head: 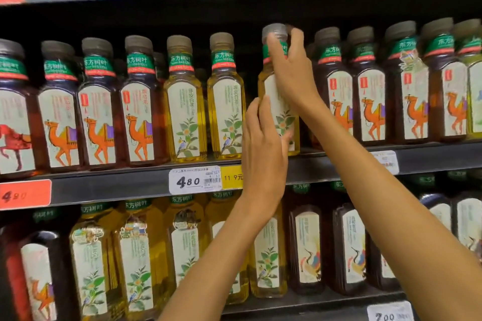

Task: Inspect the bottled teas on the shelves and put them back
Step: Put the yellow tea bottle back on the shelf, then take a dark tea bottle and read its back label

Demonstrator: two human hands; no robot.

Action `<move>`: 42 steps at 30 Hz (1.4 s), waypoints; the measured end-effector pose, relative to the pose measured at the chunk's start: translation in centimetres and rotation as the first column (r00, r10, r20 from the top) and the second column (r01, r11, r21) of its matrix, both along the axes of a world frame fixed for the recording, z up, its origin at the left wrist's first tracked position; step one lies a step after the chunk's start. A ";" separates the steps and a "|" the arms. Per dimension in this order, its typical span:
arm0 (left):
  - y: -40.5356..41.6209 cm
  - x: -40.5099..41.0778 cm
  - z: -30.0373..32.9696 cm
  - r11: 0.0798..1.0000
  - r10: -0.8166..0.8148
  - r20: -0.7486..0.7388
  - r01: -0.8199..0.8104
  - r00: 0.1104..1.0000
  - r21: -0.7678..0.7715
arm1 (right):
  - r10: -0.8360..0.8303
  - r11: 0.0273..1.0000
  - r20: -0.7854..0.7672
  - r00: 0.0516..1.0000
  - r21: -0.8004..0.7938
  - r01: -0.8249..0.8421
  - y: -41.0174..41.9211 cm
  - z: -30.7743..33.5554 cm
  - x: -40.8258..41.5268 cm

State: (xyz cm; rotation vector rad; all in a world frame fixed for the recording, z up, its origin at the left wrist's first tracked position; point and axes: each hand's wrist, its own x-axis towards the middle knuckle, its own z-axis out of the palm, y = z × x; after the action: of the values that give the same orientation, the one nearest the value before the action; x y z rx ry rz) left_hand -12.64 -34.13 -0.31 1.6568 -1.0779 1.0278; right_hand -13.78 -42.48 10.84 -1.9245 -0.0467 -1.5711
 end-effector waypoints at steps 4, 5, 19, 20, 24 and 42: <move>0.0 0.5 -0.9 0.996 0.092 0.013 -0.092 0.996 0.004 | 0.167 0.984 0.019 0.986 0.066 -0.168 -0.5 -1.7 1.0; 0.0 0.6 -1.1 0.996 0.094 0.015 -0.094 0.995 0.000 | 0.206 0.975 0.015 0.979 0.082 -0.206 -0.6 -2.3 1.1; 0.6 0.1 -1.6 0.961 0.271 0.012 -0.271 0.963 0.062 | 0.199 0.979 -0.150 0.969 0.074 -0.190 0.5 -3.9 0.3; 0.7 0.0 -1.6 0.952 0.296 0.009 -0.296 0.955 0.073 | 0.174 0.984 -0.162 0.971 0.057 -0.167 0.5 -4.0 0.1; 1.1 -0.5 -1.4 0.945 0.312 -0.018 -0.308 0.950 0.109 | -0.063 0.995 -0.165 0.984 -0.086 0.049 0.5 -4.9 -1.6; -4.8 -3.7 -0.8 0.953 0.021 -0.081 0.005 0.996 0.302 | -0.687 0.688 0.010 0.727 -0.313 0.655 -7.2 -3.3 -6.4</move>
State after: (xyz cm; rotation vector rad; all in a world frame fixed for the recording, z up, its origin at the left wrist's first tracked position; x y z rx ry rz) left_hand -16.31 -38.92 -1.14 1.9303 -1.2194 0.8198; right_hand -20.16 -49.72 7.55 -2.4340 0.5775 -2.0023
